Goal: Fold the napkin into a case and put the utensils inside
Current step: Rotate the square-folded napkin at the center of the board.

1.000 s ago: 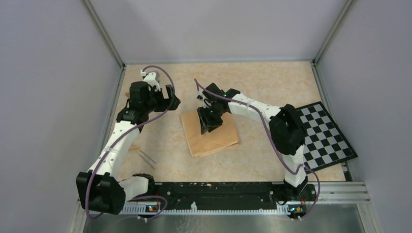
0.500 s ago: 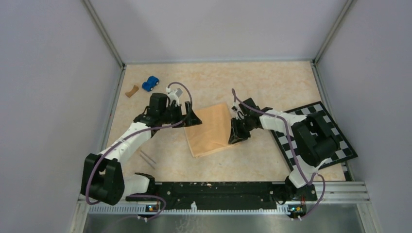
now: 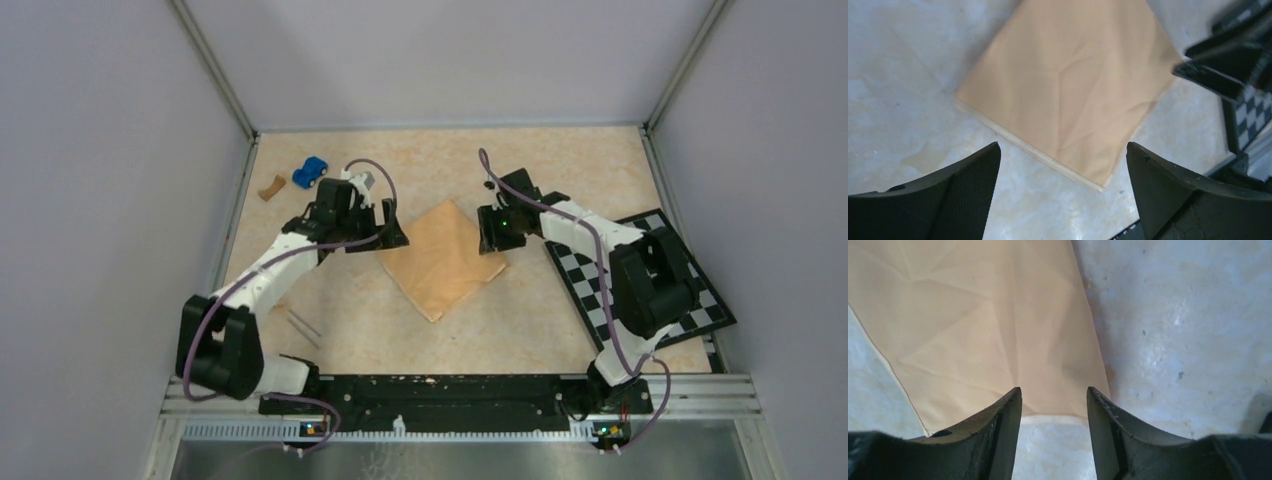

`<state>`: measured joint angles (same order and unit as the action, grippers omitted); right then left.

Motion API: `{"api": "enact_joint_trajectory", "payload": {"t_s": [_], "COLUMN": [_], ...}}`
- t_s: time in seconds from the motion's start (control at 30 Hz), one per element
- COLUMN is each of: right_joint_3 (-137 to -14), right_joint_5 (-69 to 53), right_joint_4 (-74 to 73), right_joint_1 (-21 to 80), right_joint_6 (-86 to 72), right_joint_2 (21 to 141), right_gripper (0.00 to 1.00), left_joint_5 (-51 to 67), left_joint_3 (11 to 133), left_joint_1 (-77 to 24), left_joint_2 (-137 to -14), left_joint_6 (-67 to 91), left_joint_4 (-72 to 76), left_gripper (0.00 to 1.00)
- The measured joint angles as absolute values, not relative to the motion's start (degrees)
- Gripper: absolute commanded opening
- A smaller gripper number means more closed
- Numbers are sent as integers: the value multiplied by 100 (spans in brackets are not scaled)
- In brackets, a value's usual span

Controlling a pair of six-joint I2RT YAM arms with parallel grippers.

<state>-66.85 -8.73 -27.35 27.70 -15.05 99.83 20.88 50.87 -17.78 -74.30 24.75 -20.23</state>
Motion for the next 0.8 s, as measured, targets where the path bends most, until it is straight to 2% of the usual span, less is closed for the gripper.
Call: {"api": "enact_joint_trajectory", "payload": {"t_s": [0.1, 0.3, 0.43, 0.63, 0.8], "right_joint_3": [-6361, -4847, -4381, -4779, -6097], "right_joint_5": [-926, -1468, -1693, -2156, -2167], "right_joint_4": [-2720, -2126, -1756, -976, -998], "right_joint_1": [2709, 2303, 2154, 2071, 2056], "right_joint_6": [-1557, -2158, -2480, -2700, -2257], "right_joint_2": [9535, 8593, 8672, 9417, 10497], "right_gripper": [53, 54, 49, 45, 43], "left_joint_5": [1754, 1774, 1970, 2270, 2714], "left_joint_3": [5867, 7172, 7406, 7192, 5719], "left_joint_1": [-1754, -1723, -1721, -1688, -1680], "left_joint_2": [-8460, -10232, -10814, -10833, -9856], "left_joint_6": [2156, 1472, 1175, 1072, 1531], "left_joint_4": [-2329, -2655, -2714, -2521, -1817], "left_gripper": [99, 98, 96, 94, 96]}}
